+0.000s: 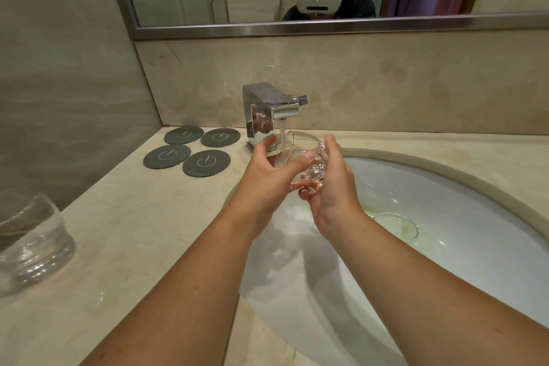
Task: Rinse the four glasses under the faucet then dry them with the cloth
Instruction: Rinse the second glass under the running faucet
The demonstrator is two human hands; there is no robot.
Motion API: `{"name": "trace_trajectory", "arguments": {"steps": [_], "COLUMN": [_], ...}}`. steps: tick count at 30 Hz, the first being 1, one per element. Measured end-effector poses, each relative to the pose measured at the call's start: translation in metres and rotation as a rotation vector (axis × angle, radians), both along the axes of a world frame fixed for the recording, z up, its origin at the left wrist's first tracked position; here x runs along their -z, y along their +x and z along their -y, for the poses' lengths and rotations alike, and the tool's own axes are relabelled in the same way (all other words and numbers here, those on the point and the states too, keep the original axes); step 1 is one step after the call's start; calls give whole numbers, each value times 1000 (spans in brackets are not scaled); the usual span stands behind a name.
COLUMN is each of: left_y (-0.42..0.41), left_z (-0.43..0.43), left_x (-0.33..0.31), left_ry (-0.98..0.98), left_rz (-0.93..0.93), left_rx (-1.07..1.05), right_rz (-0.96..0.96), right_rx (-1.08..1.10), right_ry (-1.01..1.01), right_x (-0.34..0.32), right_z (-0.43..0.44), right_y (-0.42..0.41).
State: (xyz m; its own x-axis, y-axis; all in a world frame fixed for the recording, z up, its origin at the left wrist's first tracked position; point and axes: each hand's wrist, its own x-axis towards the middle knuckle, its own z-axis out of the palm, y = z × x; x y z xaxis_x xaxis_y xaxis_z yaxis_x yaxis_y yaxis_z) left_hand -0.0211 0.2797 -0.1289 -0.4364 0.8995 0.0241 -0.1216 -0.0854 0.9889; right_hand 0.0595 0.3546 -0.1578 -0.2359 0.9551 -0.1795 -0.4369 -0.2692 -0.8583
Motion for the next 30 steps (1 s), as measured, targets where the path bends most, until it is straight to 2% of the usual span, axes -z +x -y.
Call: {"name": "trace_trajectory", "arguments": {"steps": [5,12,15,22,26,30], "left_y": [1,2,2,-1,0,0], "left_z": [2,3,3,3,4,2], "left_x": [1,-3,-2,-6,-7,-5], "left_ry": [15,-38,-76,-36,-10,-38], "left_rz": [-2,-34,-54,48,38,23], "left_rx": [29,60,6,-22,-8,-1], "right_rz": [2,52,90,106,102,136], "right_rx": [35,107,112,63,64,96], "right_ry": [-55,5,44,64,48,120], "right_x": [0,-8,-9,-13,-13,-14], "right_z": [1,8,11,13,15,18], "right_y": [5,7,7,6,6,7]}}
